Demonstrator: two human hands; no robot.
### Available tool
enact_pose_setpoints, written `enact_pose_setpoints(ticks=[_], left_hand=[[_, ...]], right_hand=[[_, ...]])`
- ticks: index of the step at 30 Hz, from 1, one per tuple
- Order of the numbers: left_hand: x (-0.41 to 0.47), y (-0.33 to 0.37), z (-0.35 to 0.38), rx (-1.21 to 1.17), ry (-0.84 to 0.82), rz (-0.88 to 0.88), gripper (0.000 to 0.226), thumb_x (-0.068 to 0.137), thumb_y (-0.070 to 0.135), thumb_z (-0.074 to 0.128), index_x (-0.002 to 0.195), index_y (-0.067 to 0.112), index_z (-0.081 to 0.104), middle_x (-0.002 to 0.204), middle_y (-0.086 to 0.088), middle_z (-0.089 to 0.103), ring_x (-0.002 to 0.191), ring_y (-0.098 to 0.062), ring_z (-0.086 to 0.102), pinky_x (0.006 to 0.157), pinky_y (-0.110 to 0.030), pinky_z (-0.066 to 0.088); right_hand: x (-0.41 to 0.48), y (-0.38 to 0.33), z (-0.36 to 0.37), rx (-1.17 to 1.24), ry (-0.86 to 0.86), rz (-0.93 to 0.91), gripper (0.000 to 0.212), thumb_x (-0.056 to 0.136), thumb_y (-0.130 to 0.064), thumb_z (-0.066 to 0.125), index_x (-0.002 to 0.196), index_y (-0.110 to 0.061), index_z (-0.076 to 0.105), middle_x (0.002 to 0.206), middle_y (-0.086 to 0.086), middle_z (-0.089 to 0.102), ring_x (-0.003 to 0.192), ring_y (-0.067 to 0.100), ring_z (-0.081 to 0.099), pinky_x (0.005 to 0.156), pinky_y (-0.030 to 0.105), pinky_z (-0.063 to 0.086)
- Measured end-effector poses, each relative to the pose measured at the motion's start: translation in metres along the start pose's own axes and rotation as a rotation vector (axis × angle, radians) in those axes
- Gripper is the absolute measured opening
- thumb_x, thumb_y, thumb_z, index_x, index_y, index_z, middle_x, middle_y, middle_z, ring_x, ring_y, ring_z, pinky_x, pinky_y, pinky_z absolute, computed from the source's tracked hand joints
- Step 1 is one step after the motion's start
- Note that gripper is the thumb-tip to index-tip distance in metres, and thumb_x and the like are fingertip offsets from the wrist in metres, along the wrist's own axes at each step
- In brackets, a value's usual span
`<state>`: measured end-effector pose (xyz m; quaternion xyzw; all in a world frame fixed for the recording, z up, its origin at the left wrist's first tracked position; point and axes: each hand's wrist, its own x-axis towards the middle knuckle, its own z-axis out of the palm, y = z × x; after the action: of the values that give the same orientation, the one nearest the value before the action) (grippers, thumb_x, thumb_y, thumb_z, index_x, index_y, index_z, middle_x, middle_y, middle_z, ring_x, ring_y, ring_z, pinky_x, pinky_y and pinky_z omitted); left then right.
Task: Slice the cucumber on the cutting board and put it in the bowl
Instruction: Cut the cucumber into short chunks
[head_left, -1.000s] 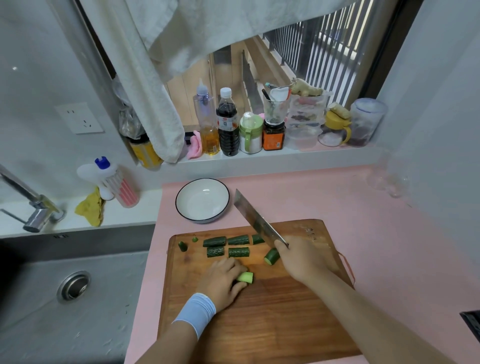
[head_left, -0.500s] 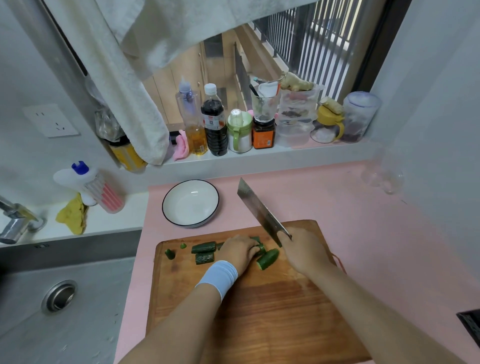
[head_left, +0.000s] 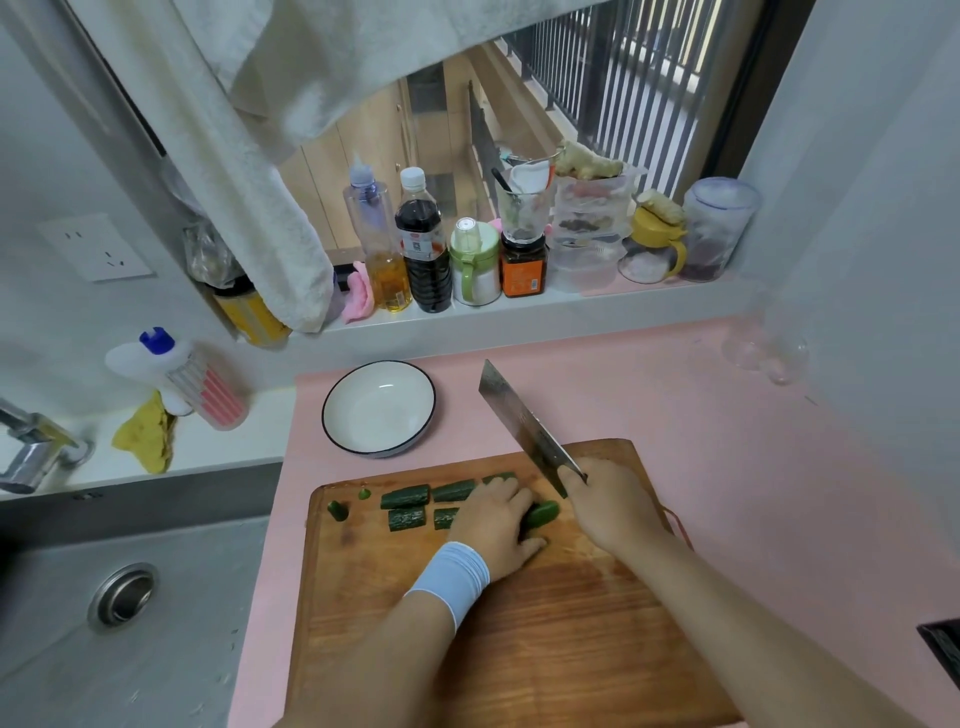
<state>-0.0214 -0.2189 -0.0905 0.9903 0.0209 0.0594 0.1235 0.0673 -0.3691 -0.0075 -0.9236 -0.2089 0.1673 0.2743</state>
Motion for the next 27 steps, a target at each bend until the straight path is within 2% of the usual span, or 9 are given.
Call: enact_pose_setpoints(ticks=[3, 6, 11, 14, 16, 20, 22, 24, 27], left_hand=[[-0.009, 0.001, 0.0, -0.088, 0.009, -0.029, 0.032, 0.086, 0.023, 0.065, 0.116, 0.014, 0.061, 0.11, -0.005, 0.059, 0.101, -0.026, 0.052, 0.089, -0.039, 0.046], [-0.033, -0.002, -0.001, -0.172, 0.08, -0.008, 0.032, 0.089, 0.017, 0.062, 0.12, 0.015, 0.061, 0.115, -0.002, 0.058, 0.105, -0.022, 0.051, 0.094, -0.033, 0.044], [-0.097, -0.017, -0.003, -0.207, 0.137, -0.069, 0.03, 0.097, 0.018, 0.054, 0.127, 0.018, 0.056, 0.124, 0.002, 0.052, 0.112, -0.014, 0.05, 0.097, -0.029, 0.046], [-0.13, -0.021, -0.002, -0.189, 0.173, -0.111, 0.029, 0.097, 0.022, 0.05, 0.125, 0.019, 0.055, 0.121, 0.004, 0.05, 0.109, -0.01, 0.049, 0.094, -0.024, 0.047], [-0.148, -0.025, 0.002, -0.202, 0.15, -0.146, 0.029, 0.098, 0.026, 0.046, 0.126, 0.023, 0.054, 0.12, 0.006, 0.048, 0.109, -0.009, 0.049, 0.096, -0.019, 0.042], [-0.172, -0.027, 0.014, -0.226, 0.118, -0.217, 0.042, 0.097, 0.032, 0.037, 0.136, 0.027, 0.05, 0.137, 0.005, 0.043, 0.125, -0.013, 0.04, 0.103, -0.021, 0.03], [-0.177, -0.021, 0.018, -0.193, 0.246, -0.243, 0.038, 0.094, 0.04, 0.037, 0.123, 0.029, 0.06, 0.129, 0.01, 0.052, 0.119, -0.008, 0.045, 0.102, -0.026, 0.034], [-0.177, -0.011, 0.018, -0.212, 0.357, -0.344, 0.016, 0.095, 0.034, 0.051, 0.101, 0.031, 0.065, 0.105, 0.018, 0.056, 0.105, -0.002, 0.05, 0.096, -0.025, 0.039], [-0.182, -0.005, 0.024, -0.166, 0.378, -0.294, 0.02, 0.092, 0.024, 0.047, 0.108, 0.03, 0.057, 0.106, 0.013, 0.048, 0.1, -0.002, 0.044, 0.09, -0.019, 0.039]], right_hand=[[-0.008, 0.0, -0.003, -0.006, -0.01, 0.012, 0.041, 0.1, -0.04, 0.044, 0.063, -0.023, 0.051, 0.061, -0.003, 0.059, 0.063, 0.018, 0.058, 0.057, 0.032, 0.044], [-0.018, -0.001, -0.005, -0.027, -0.027, -0.009, 0.04, 0.096, -0.045, 0.041, 0.063, -0.028, 0.054, 0.059, -0.003, 0.06, 0.061, 0.018, 0.06, 0.061, 0.036, 0.053], [-0.042, -0.013, -0.002, -0.136, -0.179, -0.093, 0.04, 0.103, -0.044, 0.041, 0.076, -0.023, 0.063, 0.062, -0.004, 0.06, 0.057, 0.014, 0.058, 0.052, 0.028, 0.041], [-0.055, -0.019, 0.012, -0.126, -0.266, -0.123, 0.042, 0.101, -0.046, 0.04, 0.08, -0.018, 0.063, 0.065, -0.001, 0.064, 0.063, 0.023, 0.064, 0.056, 0.032, 0.046], [-0.062, -0.021, 0.021, -0.142, -0.295, -0.16, 0.041, 0.1, -0.046, 0.041, 0.08, -0.017, 0.062, 0.066, -0.001, 0.063, 0.064, 0.022, 0.063, 0.061, 0.035, 0.05], [-0.077, -0.027, 0.033, -0.188, -0.364, -0.21, 0.039, 0.103, -0.044, 0.04, 0.084, -0.019, 0.063, 0.062, -0.003, 0.056, 0.056, 0.02, 0.054, 0.052, 0.032, 0.037], [-0.082, -0.028, 0.038, -0.207, -0.397, -0.217, 0.038, 0.104, -0.044, 0.04, 0.087, -0.02, 0.064, 0.062, -0.004, 0.055, 0.055, 0.019, 0.052, 0.049, 0.03, 0.033], [-0.086, -0.03, 0.042, -0.224, -0.409, -0.22, 0.037, 0.104, -0.043, 0.04, 0.085, -0.019, 0.063, 0.063, -0.004, 0.055, 0.054, 0.018, 0.051, 0.048, 0.03, 0.032], [-0.092, -0.031, 0.046, -0.236, -0.433, -0.213, 0.036, 0.104, -0.041, 0.041, 0.082, -0.021, 0.062, 0.064, -0.005, 0.059, 0.055, 0.017, 0.053, 0.049, 0.029, 0.035]])
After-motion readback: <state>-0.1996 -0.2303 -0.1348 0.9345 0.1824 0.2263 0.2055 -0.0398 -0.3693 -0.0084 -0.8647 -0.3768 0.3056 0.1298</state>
